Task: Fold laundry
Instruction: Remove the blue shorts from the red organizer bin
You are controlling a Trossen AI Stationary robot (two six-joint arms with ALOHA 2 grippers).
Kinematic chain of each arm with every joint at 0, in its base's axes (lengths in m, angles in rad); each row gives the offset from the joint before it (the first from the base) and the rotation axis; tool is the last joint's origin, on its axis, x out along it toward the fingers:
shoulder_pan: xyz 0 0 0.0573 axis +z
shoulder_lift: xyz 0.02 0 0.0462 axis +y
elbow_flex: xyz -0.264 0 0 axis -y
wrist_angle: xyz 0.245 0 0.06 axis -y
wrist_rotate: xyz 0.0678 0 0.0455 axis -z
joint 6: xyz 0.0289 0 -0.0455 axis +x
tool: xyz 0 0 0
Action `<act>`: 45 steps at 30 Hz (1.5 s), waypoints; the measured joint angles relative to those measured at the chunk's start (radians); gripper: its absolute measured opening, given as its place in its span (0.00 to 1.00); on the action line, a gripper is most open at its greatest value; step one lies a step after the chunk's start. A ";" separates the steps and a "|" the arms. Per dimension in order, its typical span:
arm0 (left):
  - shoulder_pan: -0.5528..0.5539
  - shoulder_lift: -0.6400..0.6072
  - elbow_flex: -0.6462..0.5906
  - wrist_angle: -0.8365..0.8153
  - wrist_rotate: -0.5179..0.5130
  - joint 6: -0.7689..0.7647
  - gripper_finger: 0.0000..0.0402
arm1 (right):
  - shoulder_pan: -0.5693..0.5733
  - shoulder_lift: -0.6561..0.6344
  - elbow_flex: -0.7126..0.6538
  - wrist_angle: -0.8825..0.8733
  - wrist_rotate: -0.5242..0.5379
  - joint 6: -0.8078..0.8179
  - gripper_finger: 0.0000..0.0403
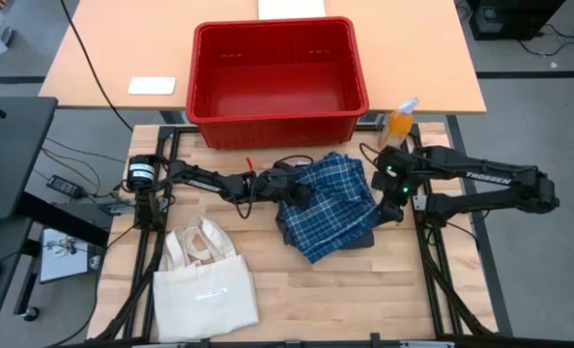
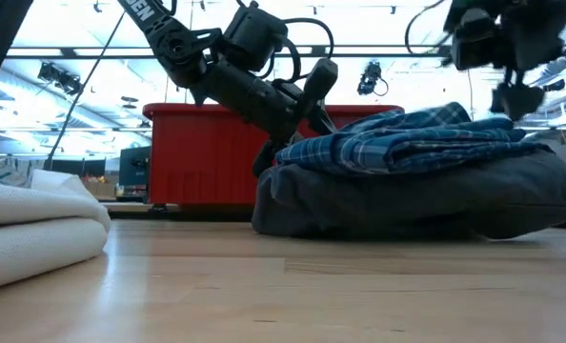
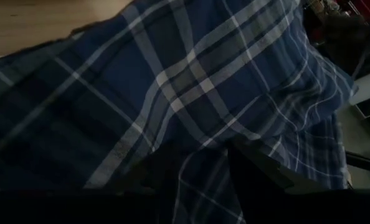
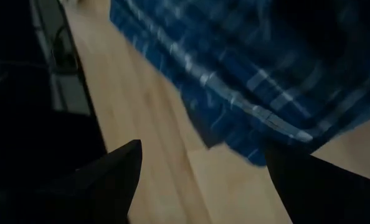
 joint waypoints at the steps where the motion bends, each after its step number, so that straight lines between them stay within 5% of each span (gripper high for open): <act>1: -0.002 0.000 0.000 0.000 0.000 -0.003 0.36 | -0.002 -0.002 0.019 0.001 0.022 0.001 0.86; 15: -0.013 0.000 0.000 0.004 0.061 -0.010 0.36 | 0.050 0.026 0.067 0.328 0.530 -0.066 0.86; 23: -0.013 0.000 0.000 0.003 0.059 -0.017 0.36 | 0.036 0.219 -0.044 0.417 0.964 -0.043 0.86; 29: -0.013 0.000 0.000 -0.019 0.044 -0.033 0.36 | -0.020 0.357 -0.066 0.376 1.141 -0.035 0.86; 36: -0.026 0.000 0.000 -0.058 0.045 -0.034 0.36 | -0.080 0.327 -0.017 0.346 1.108 0.016 0.86; 45: -0.029 -0.104 -0.002 -0.059 0.043 0.088 0.36 | -0.088 0.130 0.177 0.146 1.123 -0.050 0.86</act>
